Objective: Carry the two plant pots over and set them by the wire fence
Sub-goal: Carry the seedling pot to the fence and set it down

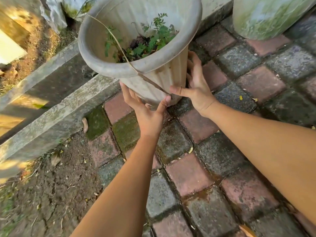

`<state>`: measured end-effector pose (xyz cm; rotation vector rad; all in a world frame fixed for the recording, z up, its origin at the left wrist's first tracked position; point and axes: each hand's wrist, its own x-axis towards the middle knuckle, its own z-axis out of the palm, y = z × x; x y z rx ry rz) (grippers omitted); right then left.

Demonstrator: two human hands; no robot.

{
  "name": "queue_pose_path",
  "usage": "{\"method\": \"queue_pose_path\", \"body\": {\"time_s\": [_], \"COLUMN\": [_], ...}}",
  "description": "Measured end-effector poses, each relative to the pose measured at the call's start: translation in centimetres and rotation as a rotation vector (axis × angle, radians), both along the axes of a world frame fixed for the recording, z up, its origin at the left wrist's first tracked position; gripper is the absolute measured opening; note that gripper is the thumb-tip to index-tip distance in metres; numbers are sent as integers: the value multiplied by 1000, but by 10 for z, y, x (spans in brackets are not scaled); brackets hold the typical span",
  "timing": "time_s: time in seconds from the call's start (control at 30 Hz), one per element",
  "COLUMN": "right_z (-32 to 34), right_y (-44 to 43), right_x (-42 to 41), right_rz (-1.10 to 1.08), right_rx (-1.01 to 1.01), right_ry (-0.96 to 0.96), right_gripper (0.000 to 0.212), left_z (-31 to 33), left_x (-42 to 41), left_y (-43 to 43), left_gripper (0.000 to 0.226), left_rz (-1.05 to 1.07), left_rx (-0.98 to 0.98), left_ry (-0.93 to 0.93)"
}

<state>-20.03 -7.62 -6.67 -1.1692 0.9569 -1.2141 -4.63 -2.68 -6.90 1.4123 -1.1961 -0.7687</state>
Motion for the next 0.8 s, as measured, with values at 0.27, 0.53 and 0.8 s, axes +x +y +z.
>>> {"method": "queue_pose_path", "body": {"time_s": [0.27,0.53,0.8], "right_z": [58,262,554], "right_y": [-9,-3,22], "right_x": [5,-16,-70], "right_rz": [-82,-228,-275], "right_rx": [-81,-69,-115], "right_ry": [-49,-72,32], "right_gripper": [116,107,88], "left_z": [61,280,564], "left_x": [5,-21,-69], "left_y": [-21,-33,-16], "left_gripper": [130,123,118], "left_rz": [-41,-119,-154], "left_rx": [-131,-141,-68], "left_ry": [-80,-10,77]}}
